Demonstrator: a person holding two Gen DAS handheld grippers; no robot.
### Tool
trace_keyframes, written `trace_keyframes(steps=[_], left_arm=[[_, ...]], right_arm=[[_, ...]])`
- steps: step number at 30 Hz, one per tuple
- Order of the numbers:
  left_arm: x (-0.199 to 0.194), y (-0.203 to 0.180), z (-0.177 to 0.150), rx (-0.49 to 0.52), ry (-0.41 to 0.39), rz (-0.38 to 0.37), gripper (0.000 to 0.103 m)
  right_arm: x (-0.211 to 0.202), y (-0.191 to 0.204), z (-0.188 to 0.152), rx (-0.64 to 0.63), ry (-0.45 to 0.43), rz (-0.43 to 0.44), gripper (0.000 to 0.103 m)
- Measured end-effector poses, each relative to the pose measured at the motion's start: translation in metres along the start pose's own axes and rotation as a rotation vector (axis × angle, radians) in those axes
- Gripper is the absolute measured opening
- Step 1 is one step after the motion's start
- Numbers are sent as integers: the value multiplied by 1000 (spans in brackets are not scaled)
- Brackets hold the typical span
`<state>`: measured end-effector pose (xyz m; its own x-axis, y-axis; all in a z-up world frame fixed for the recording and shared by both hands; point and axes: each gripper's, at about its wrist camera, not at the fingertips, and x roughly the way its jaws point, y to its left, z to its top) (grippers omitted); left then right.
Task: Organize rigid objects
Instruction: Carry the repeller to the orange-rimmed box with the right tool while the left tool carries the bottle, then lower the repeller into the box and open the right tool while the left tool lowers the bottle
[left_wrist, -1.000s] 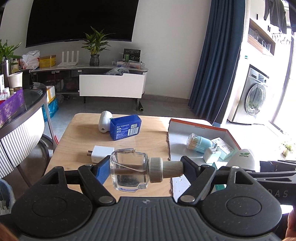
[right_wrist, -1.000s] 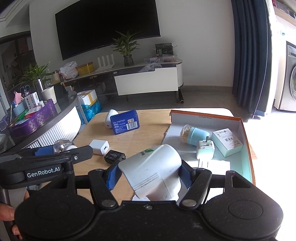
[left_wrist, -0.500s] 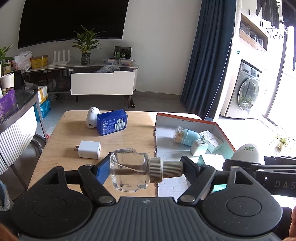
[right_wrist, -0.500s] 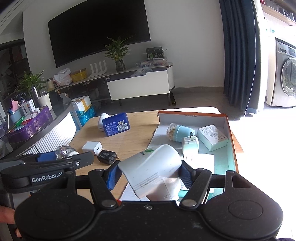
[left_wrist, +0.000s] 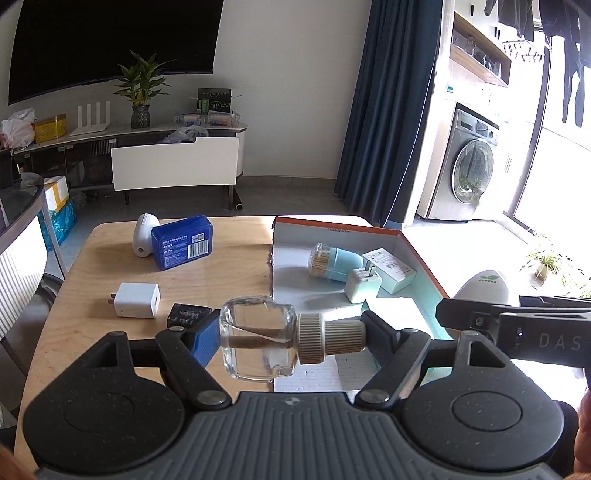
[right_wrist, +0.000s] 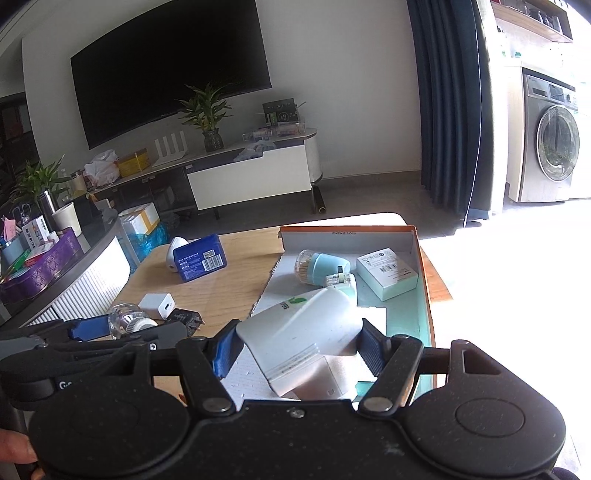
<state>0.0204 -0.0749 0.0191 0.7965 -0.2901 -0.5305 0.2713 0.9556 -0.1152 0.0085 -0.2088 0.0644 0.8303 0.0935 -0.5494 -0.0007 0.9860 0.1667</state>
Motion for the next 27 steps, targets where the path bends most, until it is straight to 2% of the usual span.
trace_keyframes(steps=[13, 27], left_arm=[[16, -19, 8, 29, 21, -53, 80], [34, -27, 23, 46, 33, -80, 80]], right_arm=[[1, -24, 6, 40, -1, -57, 80], [11, -37, 19, 55, -2, -79, 80]])
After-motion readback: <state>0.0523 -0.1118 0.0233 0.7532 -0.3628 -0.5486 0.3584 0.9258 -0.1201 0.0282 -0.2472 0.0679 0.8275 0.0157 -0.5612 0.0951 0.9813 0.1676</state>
